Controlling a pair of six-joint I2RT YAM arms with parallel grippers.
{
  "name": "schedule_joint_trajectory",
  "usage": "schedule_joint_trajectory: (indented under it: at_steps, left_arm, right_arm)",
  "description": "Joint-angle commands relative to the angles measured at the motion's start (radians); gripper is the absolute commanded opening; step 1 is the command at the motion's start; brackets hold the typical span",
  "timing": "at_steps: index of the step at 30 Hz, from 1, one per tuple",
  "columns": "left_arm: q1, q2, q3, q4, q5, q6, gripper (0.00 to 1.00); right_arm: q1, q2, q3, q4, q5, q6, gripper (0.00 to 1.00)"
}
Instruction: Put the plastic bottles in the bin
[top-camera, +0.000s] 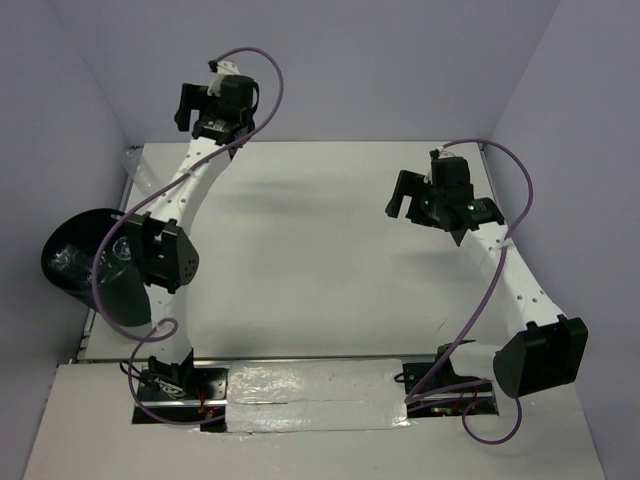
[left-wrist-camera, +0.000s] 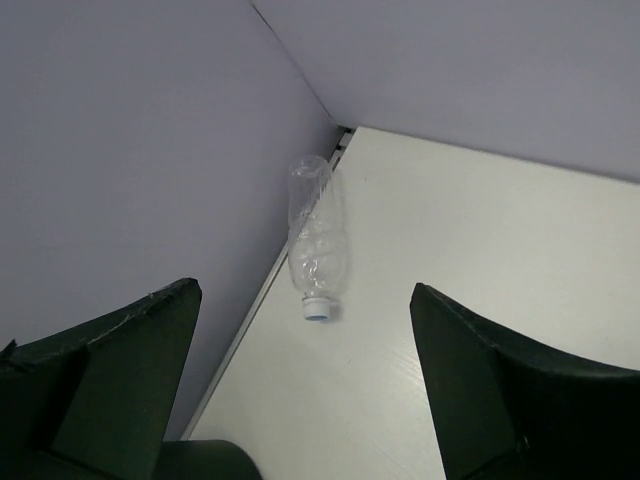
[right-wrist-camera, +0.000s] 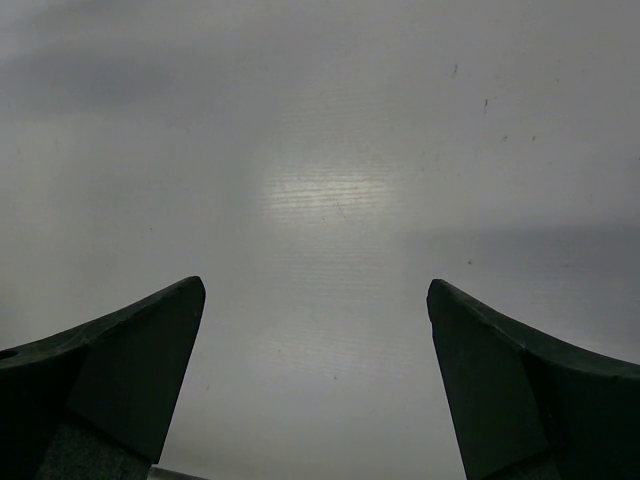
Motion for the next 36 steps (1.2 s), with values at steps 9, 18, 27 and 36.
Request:
schedule_joint_trajectory:
  at_steps: [9,18,27,36]
  left_arm:
    - [0.007,0.363,0.163,-0.207,-0.088,-0.105,0.99]
    - [0.122,0.455,0.106,-0.356,-0.011,-0.344,0.99]
    - [0.172,0.575,0.184,-0.399,-0.025,-0.358,0.98]
    - [0.216,0.611,0.174,-0.449,-0.062,-0.418,0.99]
  right_arm:
    - [0.008,-0.007,0.036,-0.033,0.006,-0.019,1.0]
    - [0.01,0.047,0.059,-0.04,-0.015,-0.013,1.0]
    - [0.01,0.059,0.05,-0.037,-0.021,-0.01,1.0]
    - [0.01,0.08,0.034,-0.02,-0.036,-0.013,1.0]
